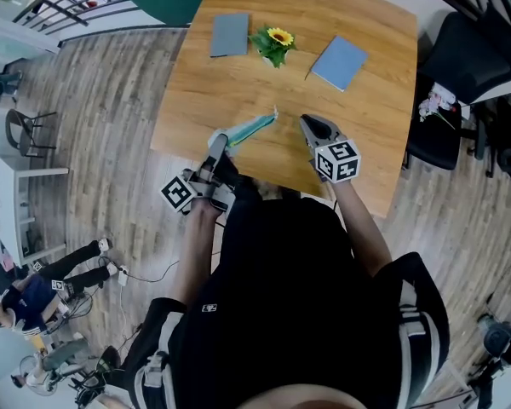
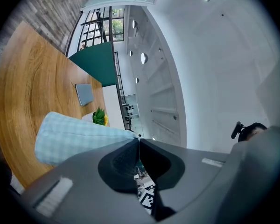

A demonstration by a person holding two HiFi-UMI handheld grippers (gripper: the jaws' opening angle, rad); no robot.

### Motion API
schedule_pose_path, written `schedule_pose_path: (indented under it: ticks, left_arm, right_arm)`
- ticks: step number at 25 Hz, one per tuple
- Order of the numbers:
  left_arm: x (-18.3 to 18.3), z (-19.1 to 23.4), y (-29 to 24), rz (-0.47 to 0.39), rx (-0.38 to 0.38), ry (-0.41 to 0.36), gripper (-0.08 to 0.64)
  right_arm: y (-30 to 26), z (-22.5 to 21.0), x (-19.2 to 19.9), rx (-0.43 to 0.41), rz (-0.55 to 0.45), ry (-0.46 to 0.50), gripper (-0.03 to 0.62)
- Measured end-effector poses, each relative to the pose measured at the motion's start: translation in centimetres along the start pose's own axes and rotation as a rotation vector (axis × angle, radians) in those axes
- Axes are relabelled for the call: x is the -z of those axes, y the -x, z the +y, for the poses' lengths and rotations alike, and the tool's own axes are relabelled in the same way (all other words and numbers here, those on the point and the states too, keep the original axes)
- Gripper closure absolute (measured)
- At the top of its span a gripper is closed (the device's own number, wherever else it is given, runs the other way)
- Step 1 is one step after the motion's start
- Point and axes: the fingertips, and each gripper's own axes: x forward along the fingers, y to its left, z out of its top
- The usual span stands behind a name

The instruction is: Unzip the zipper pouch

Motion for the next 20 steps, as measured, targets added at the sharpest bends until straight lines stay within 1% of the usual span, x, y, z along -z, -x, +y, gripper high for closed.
schedule_pose_path:
  ticks: [4, 9, 16, 20]
  left_arm:
    - [-0.6, 0.3, 0.3, -0.014, -0.006, 0.008, 0.554]
    - [-0.9, 0.9, 0.6, -0.020, -0.018, 0.007, 0.554]
    - [-1.3, 1.8, 0.9, -0.031, -0.037, 0.005, 0.554]
    - [-1.4, 2.0, 1.0, -0.036, -0.035, -0.001, 0.554]
  right_arm:
    - [0.9, -0.3, 0.6, 0.010, 0.015, 0.025, 0.585]
    - [1.6, -0.8, 0.9, 0.024, 0.016, 0.028, 0.591]
    - [1.9, -0.4, 0.2, 0.018, -0.006, 0.046, 0.591]
    - [1.8, -0.4, 0.0, 0.006, -0.026, 0.030, 0.591]
